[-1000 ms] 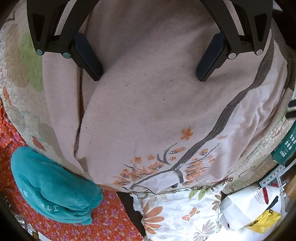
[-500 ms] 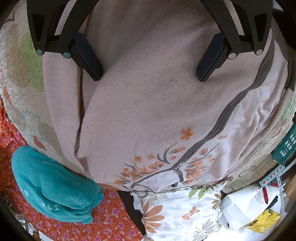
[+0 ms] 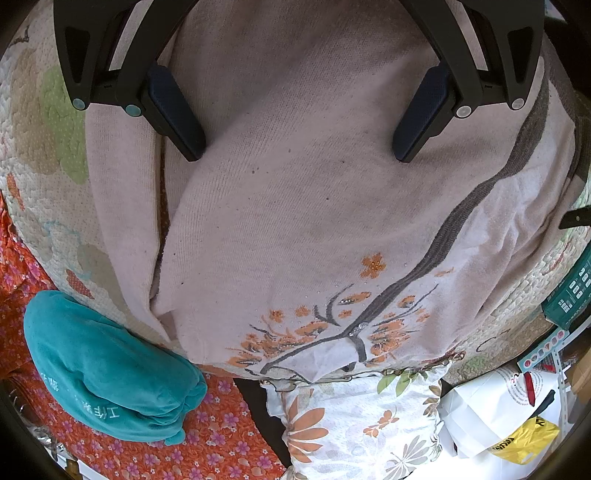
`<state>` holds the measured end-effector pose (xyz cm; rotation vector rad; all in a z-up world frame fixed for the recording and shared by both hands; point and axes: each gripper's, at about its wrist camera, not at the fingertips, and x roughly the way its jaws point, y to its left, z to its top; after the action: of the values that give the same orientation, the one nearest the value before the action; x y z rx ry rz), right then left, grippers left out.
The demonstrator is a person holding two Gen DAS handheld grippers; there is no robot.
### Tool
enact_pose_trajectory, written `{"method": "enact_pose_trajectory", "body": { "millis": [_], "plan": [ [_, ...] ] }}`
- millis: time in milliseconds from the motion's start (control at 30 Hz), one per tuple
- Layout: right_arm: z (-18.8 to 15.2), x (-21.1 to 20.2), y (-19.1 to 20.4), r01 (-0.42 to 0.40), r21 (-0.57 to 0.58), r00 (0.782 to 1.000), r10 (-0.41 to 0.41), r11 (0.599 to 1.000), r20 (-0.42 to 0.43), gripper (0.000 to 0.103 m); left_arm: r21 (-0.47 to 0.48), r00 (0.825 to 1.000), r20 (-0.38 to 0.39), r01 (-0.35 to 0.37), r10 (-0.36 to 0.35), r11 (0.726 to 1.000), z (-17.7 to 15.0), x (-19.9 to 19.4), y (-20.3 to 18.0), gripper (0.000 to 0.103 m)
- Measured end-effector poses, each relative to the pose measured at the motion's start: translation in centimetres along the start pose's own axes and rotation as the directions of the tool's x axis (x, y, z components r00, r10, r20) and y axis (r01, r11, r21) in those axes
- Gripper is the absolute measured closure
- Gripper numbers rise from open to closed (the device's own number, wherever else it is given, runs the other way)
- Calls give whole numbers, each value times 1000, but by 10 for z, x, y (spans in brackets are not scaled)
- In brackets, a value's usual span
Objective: Fold small clothes
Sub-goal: 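Close the left tool on the grey sleeve cuff of the cardigan, then carry the sleeve across the cardigan body and open the left tool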
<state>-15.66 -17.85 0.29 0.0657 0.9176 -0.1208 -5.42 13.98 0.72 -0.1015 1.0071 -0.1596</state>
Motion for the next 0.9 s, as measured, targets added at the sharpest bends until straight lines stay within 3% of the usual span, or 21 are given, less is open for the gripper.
{"method": "enact_pose_trajectory", "body": {
  "millis": [100,133,167,233,267,300,367,433,533,700,767,800,833,867,900],
  "plan": [
    [0,0,0,0,0,1000,0,1000,0,0,-102,992,64,-105,112,989,15,-12,29,96],
    [0,0,0,0,0,1000,0,1000,1,0,-131,978,89,-176,188,976,20,-18,39,96],
    [0,0,0,1,0,1000,-1,1000,0,0,-180,951,106,-270,291,946,25,-24,53,96],
    [-1,0,0,1,0,1000,-1,1000,2,0,-258,917,109,-347,385,901,27,-30,74,96],
    [-1,0,1,2,0,1000,-2,1000,2,0,-288,923,95,-333,373,898,27,-30,82,94],
    [-1,0,1,2,0,1000,-2,1000,2,0,-297,950,95,-259,298,919,25,-29,85,93],
    [-1,0,1,2,0,1000,-2,1000,2,0,-268,985,99,-108,139,957,20,-27,78,80],
    [-1,0,1,3,0,1000,-3,1000,2,0,-204,995,98,19,1,979,15,-24,58,76],
    [-1,0,1,3,0,1000,-3,1000,2,0,-115,991,83,114,-105,987,6,-23,35,76],
    [-2,0,1,4,-1,1000,-4,1000,2,0,-22,990,6,144,-143,989,-6,-7,5,70],
    [-2,0,1,4,-1,1000,-4,1000,2,0,19,992,-5,126,-126,992,-12,-4,-5,70],
    [-2,0,1,4,-1,1000,-4,1000,3,0,54,995,-5,102,-102,993,-16,-6,-12,73],
    [-2,0,1,4,-1,1000,-4,1000,3,0,90,998,-1,61,-61,994,-18,-6,-19,89],
    [-2,0,1,4,-1,1000,-4,1000,3,0,112,999,1,33,-33,993,-16,-3,-23,96],
    [-3,0,1,5,-1,1000,-5,1000,3,0,121,1000,1,22,-22,992,-17,-2,-25,97]
  ]
}}
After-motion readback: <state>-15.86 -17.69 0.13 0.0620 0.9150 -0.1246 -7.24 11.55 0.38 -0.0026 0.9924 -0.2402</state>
